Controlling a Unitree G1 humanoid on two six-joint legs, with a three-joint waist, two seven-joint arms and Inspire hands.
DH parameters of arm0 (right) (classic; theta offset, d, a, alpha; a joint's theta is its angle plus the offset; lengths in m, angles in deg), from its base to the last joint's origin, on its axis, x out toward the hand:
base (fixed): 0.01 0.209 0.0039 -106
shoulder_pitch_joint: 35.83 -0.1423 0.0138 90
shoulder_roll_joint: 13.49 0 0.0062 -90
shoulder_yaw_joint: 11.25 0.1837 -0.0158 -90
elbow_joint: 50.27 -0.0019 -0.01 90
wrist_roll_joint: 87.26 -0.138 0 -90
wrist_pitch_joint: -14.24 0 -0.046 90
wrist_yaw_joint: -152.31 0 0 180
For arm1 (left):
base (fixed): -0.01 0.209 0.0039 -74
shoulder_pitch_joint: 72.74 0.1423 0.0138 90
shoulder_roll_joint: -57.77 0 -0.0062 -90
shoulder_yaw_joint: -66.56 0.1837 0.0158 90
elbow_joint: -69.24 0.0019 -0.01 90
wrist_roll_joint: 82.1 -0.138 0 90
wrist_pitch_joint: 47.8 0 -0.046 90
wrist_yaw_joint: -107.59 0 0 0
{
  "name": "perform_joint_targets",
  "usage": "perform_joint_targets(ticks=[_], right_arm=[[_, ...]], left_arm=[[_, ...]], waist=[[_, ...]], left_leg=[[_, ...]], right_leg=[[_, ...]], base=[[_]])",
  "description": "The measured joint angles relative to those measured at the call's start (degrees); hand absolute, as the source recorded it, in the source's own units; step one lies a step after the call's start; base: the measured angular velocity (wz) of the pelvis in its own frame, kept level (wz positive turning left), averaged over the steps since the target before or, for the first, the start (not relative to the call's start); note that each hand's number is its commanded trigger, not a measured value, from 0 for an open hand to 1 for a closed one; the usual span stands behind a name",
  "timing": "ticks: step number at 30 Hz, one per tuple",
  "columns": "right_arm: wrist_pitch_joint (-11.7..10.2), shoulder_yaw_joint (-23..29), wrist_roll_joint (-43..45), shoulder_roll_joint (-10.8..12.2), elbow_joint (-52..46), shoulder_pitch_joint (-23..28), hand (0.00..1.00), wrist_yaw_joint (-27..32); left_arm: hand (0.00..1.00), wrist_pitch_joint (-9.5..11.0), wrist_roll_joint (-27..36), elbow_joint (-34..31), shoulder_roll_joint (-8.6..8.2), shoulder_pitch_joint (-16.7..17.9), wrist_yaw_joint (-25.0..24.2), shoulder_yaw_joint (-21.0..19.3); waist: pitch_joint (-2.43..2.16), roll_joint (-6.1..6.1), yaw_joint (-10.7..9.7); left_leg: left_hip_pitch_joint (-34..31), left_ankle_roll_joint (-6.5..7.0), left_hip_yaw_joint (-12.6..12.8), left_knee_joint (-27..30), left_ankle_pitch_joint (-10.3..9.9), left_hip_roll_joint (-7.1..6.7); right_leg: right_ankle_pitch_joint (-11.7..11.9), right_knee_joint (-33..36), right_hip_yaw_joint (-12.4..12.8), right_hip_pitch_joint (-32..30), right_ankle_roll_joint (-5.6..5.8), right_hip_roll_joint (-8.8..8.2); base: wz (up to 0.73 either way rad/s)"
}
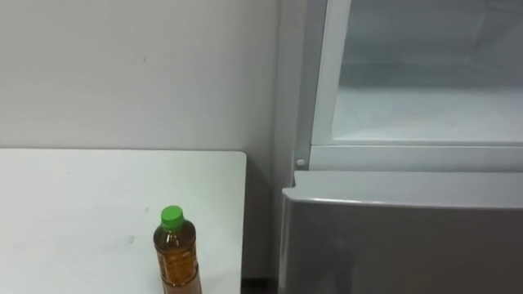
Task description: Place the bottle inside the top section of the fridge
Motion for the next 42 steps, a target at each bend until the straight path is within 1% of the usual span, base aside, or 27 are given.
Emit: perform_joint_targets(ticks=[2,3,5,6,8,9,10,12,13,14,16,18,20,23,26,28,29,30,31,34,37,39,41,42], right_arm=[[1.4,-0.5,0.1,-1.0,-3.2,0.3,0.0,-1.2],[2.7,-0.5,0.2,-1.2,-4.0,0.3,0.0,-1.7],[4.0,-0.4,0.0,-1.4,-5.2,0.3,0.0,-2.4],[4.5,-0.4,-0.1,-1.5,-5.7,0.3,0.0,-2.7],[4.6,-0.4,-0.6,-1.8,-5.9,0.3,0.0,-3.0],[4.9,-0.4,-1.7,-2.2,-6.1,0.3,0.0,-3.1],[6.0,-0.4,-2.1,-2.9,-7.2,0.3,0.0,-3.6],[7.0,-0.5,-4.0,-3.8,-9.8,0.3,0.0,-5.5],[7.6,-0.7,-5.2,-4.5,-10.6,0.3,0.0,-6.7],[7.7,-0.7,-5.7,-4.7,-10.9,0.3,0.0,-7.3],[8.8,-0.7,-6.1,-5.4,-13.3,0.3,0.0,-9.8],[9.0,-0.7,-6.2,-5.6,-14.3,0.3,0.0,-11.3],[10.0,-0.7,-6.5,-5.9,-17.0,0.2,0.0,-13.6],[10.0,-0.9,-7.0,-5.9,-19.3,0.2,0.0,-16.0],[9.9,-1.1,-10.2,-5.9,-23.0,-1.6,0.0,-19.3],[8.5,-1.2,-14.4,-4.2,-26.5,-5.2,0.0,-21.8],[8.1,-1.3,-15.6,-3.8,-27.1,-6.2,0.0,-22.4],[7.1,-1.6,-17.8,-3.3,-28.0,-7.9,0.0,-23.4],[6.2,-1.9,-20.0,-3.0,-28.8,-9.3,0.0,-24.4],[5.9,-2.1,-22.3,-2.7,-31.6,-9.5,0.0,-26.5],[5.9,-2.1,-22.3,-2.5,-33.3,-9.7,0.0,-27.4],[5.9,-2.0,-22.3,-2.4,-34.1,-9.7,0.0,-27.4],[5.8,-1.6,-22.2,-2.4,-35.7,-9.8,0.0,-27.9],[5.8,-1.4,-22.2,-2.5,-36.1,-9.9,0.0,-28.1]], left_arm=[[0.0,-1.7,-0.2,0.8,0.41,-0.2,0.3,1.3],[0.0,-2.0,-0.9,1.1,0.4,-0.3,0.4,1.4],[0.0,-2.8,-3.8,1.6,0.37,-0.3,0.4,1.4],[0.0,-3.0,-4.6,1.7,0.34,-0.2,0.4,1.4],[0.0,-3.4,-6.6,2.2,0.25,-0.4,0.5,1.4],[0.0,-3.8,-7.6,2.4,0.18,-0.6,0.6,1.4],[0.0,-4.0,-8.5,2.3,0.15,-0.6,0.6,1.4],[0.0,-4.3,-8.6,2.3,0.18,-0.6,0.6,1.4],[0.0,-4.6,-8.9,2.3,0.22,-0.7,0.5,1.4],[0.0,-4.8,-9.2,2.3,0.23,-0.7,0.4,1.3],[0.0,-5.6,-10.1,2.3,0.2,-0.6,-0.2,1.3],[0.0,-6.4,-10.2,2.3,0.19,-0.7,-0.2,1.3],[0.0,-7.0,-10.2,2.2,0.35,-0.7,0.0,1.4],[0.0,-7.8,-10.1,2.3,0.59,-0.9,0.1,1.8],[0.0,-8.0,-10.1,2.2,0.72,-1.2,0.1,2.4],[0.0,-8.2,-10.3,2.2,0.81,-1.6,0.1,2.6],[0.0,-8.2,-10.3,2.2,0.9,-1.6,0.1,2.6],[0.0,-8.3,-10.3,2.2,1.1,-1.6,0.1,2.6],[0.0,-8.5,-10.3,2.2,1.27,-1.5,0.1,2.6],[0.0,-8.7,-10.6,2.2,1.39,-1.2,0.1,2.5],[0.0,-9.2,-10.6,2.2,1.42,-0.9,0.1,2.1],[0.0,-9.3,-10.6,2.2,1.26,-0.9,0.0,1.9],[0.0,-9.3,-10.6,2.2,0.91,-1.0,-0.2,1.2],[0.0,-9.2,-10.6,2.2,0.87,-1.1,-0.2,0.9]], waist=[[0.01,-0.05,0.1],[0.02,-0.08,0.2],[0.16,-0.31,0.6],[0.18,-0.35,0.6],[0.21,-0.39,1.2],[0.21,-0.4,1.6],[0.21,-0.42,1.7],[0.25,-0.49,1.8],[0.26,-0.7,1.9],[0.26,-0.81,1.9],[0.27,-1.21,2.0],[0.16,-1.54,2.2],[0.1,-1.96,2.2],[0.04,-2.37,2.3],[-0.01,-2.72,2.6],[-0.06,-2.81,3.6],[-0.15,-2.99,3.7],[-0.3,-3.39,4.0],[-0.31,-3.87,4.3],[-0.22,-4.3,4.7],[-0.23,-3.96,4.9],[-0.33,-3.34,4.9],[-0.46,-2.22,4.9],[-0.46,-2.0,4.9]], left_leg=[[0.0,-0.02,0.2,0.1,0.0,0.01],[0.0,-0.03,0.2,0.1,0.0,0.02],[0.0,-0.04,0.5,0.2,0.0,0.08],[0.0,-0.04,0.7,0.2,0.0,0.12],[0.0,-0.05,1.0,0.2,0.0,0.22],[0.0,-0.04,1.0,0.2,0.0,0.21],[-0.1,-0.03,1.0,0.3,0.0,0.18],[-0.1,-0.02,1.0,0.3,0.0,0.18],[-0.1,-0.02,1.1,0.4,0.0,0.22],[-0.1,-0.02,1.1,0.4,0.0,0.25],[-0.1,-0.07,1.2,0.5,0.1,0.37],[-0.1,-0.11,1.2,0.5,0.1,0.39],[0.0,-0.2,1.2,0.4,0.2,0.44],[0.4,-0.25,1.2,0.4,0.2,0.47],[0.8,-0.26,1.3,0.4,0.2,0.54],[0.8,-0.27,1.3,0.4,0.2,0.56],[0.9,-0.27,1.2,0.4,0.2,0.56],[0.9,-0.27,1.1,0.5,0.2,0.57],[0.9,-0.27,0.7,0.5,0.2,0.55],[0.7,-0.17,-0.4,0.6,0.2,0.35],[0.5,-0.13,-0.5,0.6,0.1,0.28],[0.5,-0.13,-0.4,0.6,0.1,0.29],[0.5,-0.13,-0.3,0.4,0.1,0.3],[0.5,-0.14,-0.3,0.4,0.2,0.3]], right_leg=[[0.0,0.0,0.1,0.0,0.0,0.05],[0.0,0.0,0.1,0.0,-0.01,0.06],[0.0,0.0,0.7,0.0,-0.03,0.11],[0.0,0.0,0.9,-0.1,-0.03,0.13],[0.1,0.0,1.1,-0.2,-0.09,0.15],[0.1,0.0,1.1,-0.2,-0.15,0.11],[0.1,0.1,1.1,-0.2,-0.15,0.07],[0.1,0.2,1.2,-0.3,-0.15,0.04],[0.1,0.2,1.2,-0.3,-0.16,0.05],[0.1,0.2,1.2,-0.3,-0.16,0.06],[0.2,0.3,1.2,-0.3,-0.26,0.14],[0.2,0.3,1.3,-0.3,-0.29,0.19],[0.2,0.3,1.4,-0.3,-0.35,0.24],[0.2,0.2,1.3,0.1,-0.37,0.32],[0.2,0.2,1.3,0.4,-0.39,0.35],[0.3,0.1,1.1,0.5,-0.56,0.35],[0.3,0.0,1.0,0.7,-0.56,0.35],[0.3,0.0,0.8,0.8,-0.55,0.35],[0.3,0.0,0.6,0.9,-0.55,0.34],[0.3,0.1,0.2,1.2,-0.55,0.28],[0.3,0.0,0.3,1.0,-0.54,0.25],[0.3,0.0,0.4,1.0,-0.54,0.25],[0.3,0.0,0.4,0.9,-0.54,0.25],[0.3,0.0,0.4,0.9,-0.54,0.25]], base=[[-0.02],[-0.03],[-0.05],[-0.1],[-0.09],[0.0],[0.0],[0.0],[0.0],[0.0],[0.0],[0.0],[0.0],[0.0],[-0.01],[0.02],[0.12],[0.15],[0.15],[0.17],[0.02],[0.0],[0.0],[-0.04]])
